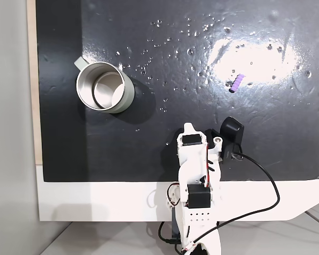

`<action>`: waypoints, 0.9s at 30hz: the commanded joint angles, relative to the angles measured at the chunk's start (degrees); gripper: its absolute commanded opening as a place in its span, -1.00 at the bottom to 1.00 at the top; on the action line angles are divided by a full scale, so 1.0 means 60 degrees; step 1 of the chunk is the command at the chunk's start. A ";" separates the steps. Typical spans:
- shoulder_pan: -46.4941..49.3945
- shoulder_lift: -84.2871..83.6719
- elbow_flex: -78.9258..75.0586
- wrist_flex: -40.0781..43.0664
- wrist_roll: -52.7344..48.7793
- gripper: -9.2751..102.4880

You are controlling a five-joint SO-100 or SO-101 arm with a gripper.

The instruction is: Grasp a pengrip and put it in the cup.

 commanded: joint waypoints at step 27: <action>0.2549 -0.8452 -0.5493 -0.2666 -0.0659 -0.83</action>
